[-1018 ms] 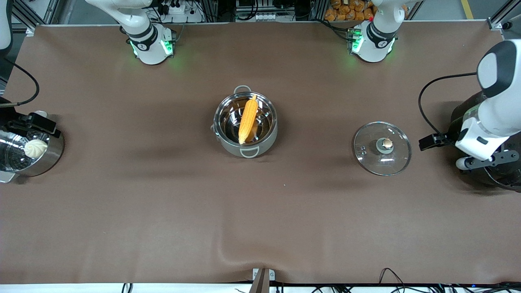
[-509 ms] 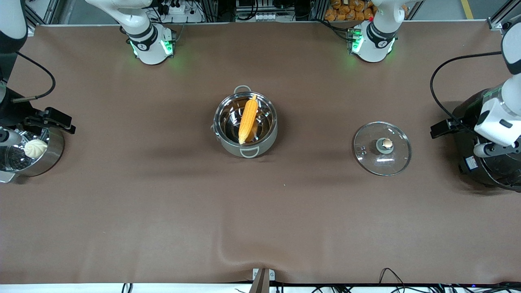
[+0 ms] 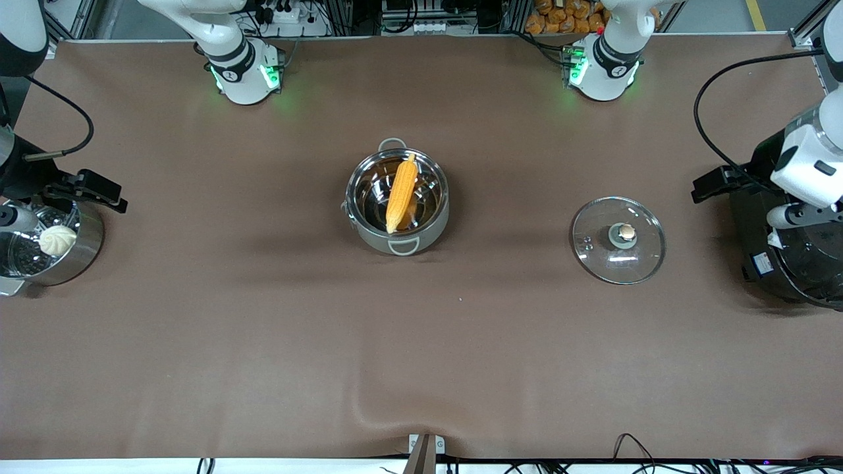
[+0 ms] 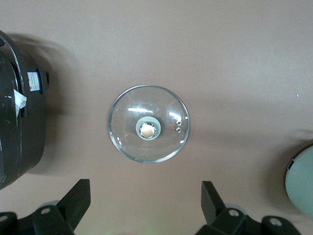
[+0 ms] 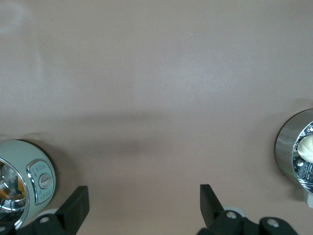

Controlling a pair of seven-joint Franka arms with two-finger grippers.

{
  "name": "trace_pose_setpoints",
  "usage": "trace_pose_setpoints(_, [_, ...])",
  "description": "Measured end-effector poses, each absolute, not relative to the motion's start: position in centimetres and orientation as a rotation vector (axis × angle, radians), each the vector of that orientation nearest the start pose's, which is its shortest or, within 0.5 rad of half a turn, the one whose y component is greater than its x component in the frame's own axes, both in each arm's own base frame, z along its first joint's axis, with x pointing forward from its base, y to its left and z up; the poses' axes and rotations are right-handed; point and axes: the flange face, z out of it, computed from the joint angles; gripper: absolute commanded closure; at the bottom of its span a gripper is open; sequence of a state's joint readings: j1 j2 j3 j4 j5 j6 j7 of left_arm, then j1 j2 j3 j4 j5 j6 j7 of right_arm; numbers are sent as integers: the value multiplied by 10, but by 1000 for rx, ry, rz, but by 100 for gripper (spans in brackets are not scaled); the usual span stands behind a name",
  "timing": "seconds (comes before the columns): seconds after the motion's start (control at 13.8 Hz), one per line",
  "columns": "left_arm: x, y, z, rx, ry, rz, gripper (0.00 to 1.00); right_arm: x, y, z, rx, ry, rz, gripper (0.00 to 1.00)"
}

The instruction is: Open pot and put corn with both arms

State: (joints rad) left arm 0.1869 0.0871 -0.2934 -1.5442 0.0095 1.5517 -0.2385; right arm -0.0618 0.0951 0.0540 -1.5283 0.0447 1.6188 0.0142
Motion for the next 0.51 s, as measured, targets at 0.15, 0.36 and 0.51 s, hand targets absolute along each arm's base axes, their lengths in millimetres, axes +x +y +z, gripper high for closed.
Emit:
trace_pose_setpoints(0.15, [569,-59,591,-3131,-195,135,0,586,-1,593,-3091,38,30,0])
trace_pose_setpoints(0.36, [566,-67,594,-3130,-189,135,0,584,-2,592,-3091,39,58,0])
trace_pose_setpoints(0.51, [565,-69,595,-3130,-185,132,0,582,-2,590,-3091,39,87,0])
